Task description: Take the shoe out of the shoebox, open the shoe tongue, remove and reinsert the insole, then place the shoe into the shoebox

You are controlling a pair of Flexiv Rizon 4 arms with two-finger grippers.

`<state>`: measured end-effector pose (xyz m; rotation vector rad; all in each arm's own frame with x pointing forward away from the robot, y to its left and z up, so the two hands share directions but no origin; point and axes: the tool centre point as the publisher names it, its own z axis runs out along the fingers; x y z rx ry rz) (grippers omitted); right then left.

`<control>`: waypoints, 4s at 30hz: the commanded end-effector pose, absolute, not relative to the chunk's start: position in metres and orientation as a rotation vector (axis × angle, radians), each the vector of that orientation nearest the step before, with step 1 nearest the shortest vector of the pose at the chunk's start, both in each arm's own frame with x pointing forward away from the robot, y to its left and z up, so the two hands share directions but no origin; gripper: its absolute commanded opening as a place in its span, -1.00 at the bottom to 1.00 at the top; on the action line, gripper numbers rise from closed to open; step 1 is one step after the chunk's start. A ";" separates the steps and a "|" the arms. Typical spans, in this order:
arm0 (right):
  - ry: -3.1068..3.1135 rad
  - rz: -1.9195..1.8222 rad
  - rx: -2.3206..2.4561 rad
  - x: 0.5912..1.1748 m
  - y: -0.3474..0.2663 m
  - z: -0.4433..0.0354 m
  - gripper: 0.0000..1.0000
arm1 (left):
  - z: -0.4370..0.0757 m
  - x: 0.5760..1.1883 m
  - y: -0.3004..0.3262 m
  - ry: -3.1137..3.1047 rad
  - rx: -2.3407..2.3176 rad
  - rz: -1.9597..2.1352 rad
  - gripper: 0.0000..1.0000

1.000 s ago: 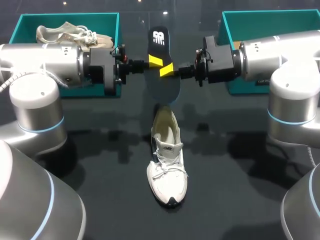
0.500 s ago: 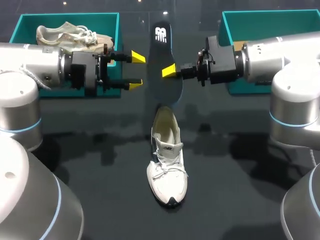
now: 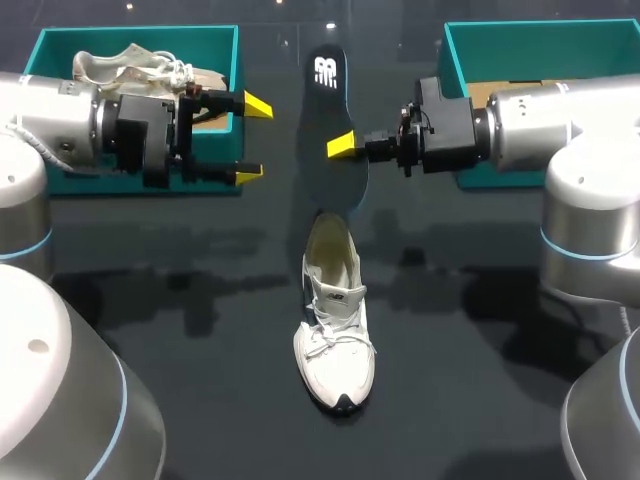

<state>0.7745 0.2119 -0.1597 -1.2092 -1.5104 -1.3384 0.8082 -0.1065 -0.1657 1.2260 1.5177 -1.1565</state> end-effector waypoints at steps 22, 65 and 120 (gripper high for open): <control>-1.604 -1.363 -1.261 0.778 0.190 -0.168 -1.00 | -0.184 0.776 -0.103 2.257 0.963 -0.961 1.00; -1.792 -1.576 -1.020 0.786 0.198 -0.224 -1.00 | -0.268 0.755 -0.094 2.930 0.200 -0.886 1.00; -2.026 -1.866 -0.693 0.801 0.222 -0.267 -1.00 | -0.338 0.761 -0.106 2.956 0.118 -0.789 1.00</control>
